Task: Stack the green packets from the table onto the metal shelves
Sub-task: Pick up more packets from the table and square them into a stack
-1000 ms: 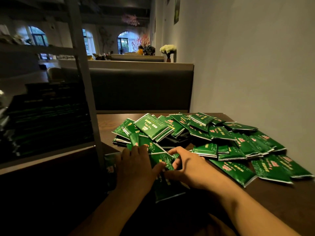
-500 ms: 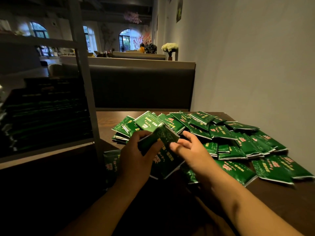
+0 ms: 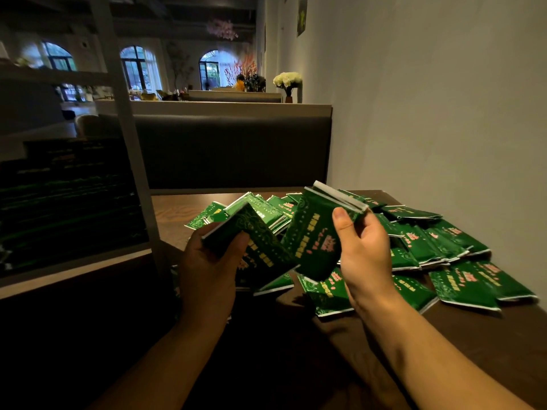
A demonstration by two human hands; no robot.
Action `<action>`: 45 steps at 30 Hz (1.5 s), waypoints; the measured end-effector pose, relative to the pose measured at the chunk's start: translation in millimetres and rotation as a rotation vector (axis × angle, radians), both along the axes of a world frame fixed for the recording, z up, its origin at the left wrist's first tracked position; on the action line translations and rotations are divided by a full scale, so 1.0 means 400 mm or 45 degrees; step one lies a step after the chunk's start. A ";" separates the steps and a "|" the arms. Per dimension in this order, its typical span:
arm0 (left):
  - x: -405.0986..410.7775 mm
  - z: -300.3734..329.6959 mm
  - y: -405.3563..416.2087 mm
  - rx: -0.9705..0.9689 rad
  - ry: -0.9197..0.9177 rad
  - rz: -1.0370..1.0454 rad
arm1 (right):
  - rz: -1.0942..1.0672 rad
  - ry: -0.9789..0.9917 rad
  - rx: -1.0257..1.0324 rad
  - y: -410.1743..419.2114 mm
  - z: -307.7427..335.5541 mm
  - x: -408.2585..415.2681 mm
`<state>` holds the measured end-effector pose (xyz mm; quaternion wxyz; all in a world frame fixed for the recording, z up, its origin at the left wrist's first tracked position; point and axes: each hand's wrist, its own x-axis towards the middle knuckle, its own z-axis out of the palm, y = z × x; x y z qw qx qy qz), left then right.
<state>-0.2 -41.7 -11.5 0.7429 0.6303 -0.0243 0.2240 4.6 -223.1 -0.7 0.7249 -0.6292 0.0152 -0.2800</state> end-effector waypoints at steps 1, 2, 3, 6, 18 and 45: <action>0.001 -0.003 -0.001 -0.018 0.003 -0.010 | -0.029 -0.016 0.013 0.002 0.004 -0.003; 0.001 -0.005 -0.002 -0.031 0.003 -0.010 | -0.063 -0.025 0.020 0.005 0.008 -0.006; 0.003 -0.006 -0.001 -0.042 0.003 -0.001 | -0.096 -0.019 0.017 0.007 0.010 -0.009; 0.009 -0.006 0.003 -0.083 -0.001 0.019 | -0.128 -0.073 -0.024 0.009 0.013 -0.016; -0.014 0.004 -0.008 0.052 -0.043 -0.054 | 0.183 -0.280 -0.200 0.027 0.009 -0.035; -0.046 -0.032 -0.044 0.380 0.125 -0.403 | 0.374 0.085 0.433 0.037 -0.009 -0.014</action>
